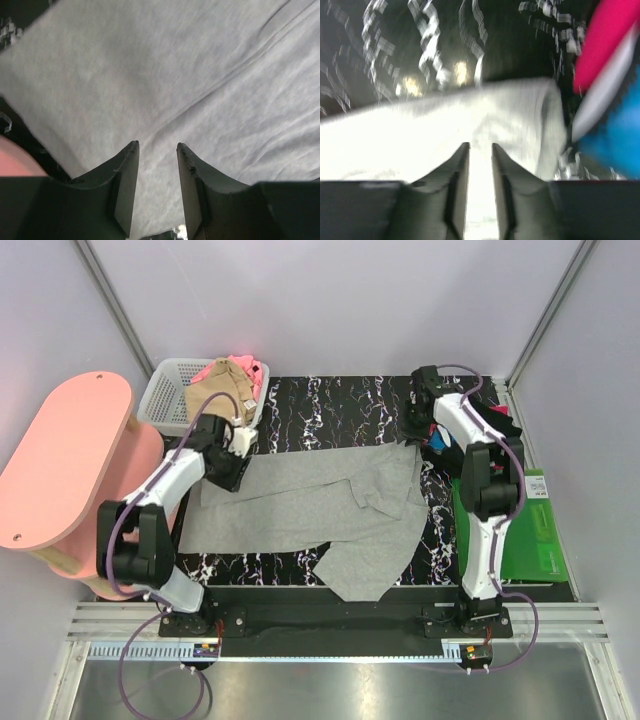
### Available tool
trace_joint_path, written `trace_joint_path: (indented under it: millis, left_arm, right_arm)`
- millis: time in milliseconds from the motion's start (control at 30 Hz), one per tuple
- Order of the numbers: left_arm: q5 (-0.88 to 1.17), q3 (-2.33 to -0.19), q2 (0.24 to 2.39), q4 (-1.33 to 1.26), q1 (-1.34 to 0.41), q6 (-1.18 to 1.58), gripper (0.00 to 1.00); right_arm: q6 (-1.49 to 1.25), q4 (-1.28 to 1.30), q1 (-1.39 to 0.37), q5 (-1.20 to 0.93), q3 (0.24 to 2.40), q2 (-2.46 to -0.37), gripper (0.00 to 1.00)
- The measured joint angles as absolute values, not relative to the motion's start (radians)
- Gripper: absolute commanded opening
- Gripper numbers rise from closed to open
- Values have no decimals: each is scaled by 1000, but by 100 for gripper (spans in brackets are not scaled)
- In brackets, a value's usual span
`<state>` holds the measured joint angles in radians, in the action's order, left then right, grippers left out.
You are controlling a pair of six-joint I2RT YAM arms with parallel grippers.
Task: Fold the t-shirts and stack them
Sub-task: Fold the flattened tshirt in 1/3 of the way
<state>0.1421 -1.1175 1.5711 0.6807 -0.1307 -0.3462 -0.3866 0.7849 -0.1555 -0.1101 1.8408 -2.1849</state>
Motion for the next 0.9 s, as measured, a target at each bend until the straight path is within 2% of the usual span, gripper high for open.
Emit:
trace_joint_path:
  millis: [133, 267, 367, 633, 767, 900]
  left_arm:
    - [99, -1013, 1430, 705, -94, -396, 44]
    - [58, -932, 1283, 724, -93, -432, 44]
    - [33, -927, 1283, 719, -94, -439, 43]
    - [-12, -966, 1531, 655, -94, -437, 41]
    - [-46, -988, 1618, 611, -92, -443, 40]
    - [-69, -1011, 1637, 597, -79, -456, 41]
  right_arm:
    - [-339, 811, -295, 38, 1738, -1975, 35]
    - [-345, 764, -446, 20, 1574, -1740, 32]
    - [-385, 725, -452, -10, 1390, -1623, 26]
    - [-506, 645, -422, -107, 1104, -1689, 24]
    - [-530, 625, -425, -111, 1087, -1689, 25]
    - [-532, 630, -416, -90, 1161, -1707, 25]
